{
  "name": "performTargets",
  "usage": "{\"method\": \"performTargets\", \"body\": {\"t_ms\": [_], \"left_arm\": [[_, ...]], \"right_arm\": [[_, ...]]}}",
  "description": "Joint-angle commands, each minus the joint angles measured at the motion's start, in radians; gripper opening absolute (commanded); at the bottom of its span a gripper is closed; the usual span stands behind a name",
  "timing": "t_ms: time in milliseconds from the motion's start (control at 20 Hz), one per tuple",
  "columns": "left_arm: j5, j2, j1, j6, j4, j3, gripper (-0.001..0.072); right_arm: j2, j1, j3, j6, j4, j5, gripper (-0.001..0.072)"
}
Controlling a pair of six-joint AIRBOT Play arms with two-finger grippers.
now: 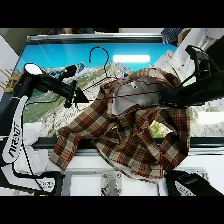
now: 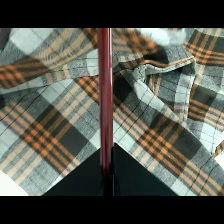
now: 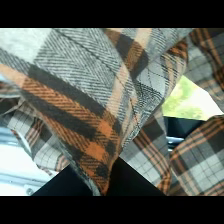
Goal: Fold the clothes and pants, and hang the long-sleeved shirts on hangers.
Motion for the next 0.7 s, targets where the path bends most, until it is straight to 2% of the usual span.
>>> {"method": "performTargets", "body": {"t_ms": [0,150,400,650], "left_arm": [[0.015,-0.024,-0.026,0.001,-0.005,0.0,0.0018],[0.035,-0.024,-0.022,-0.002,-0.034,0.0,0.0018],[0.03,-0.024,0.008,-0.012,-0.089,0.0,0.0018],[0.012,-0.024,0.002,-0.018,-0.082,0.0,0.0018]], "right_arm": [[-0.005,0.062,0.001,-0.002,0.004,-0.024,0.0028],[-0.026,0.148,0.001,0.018,0.004,-0.034,0.0028],[-0.088,0.335,0.005,0.032,0.008,-0.17,0.0028],[-0.186,0.421,0.053,0.023,0.032,-0.249,0.0028]]}}
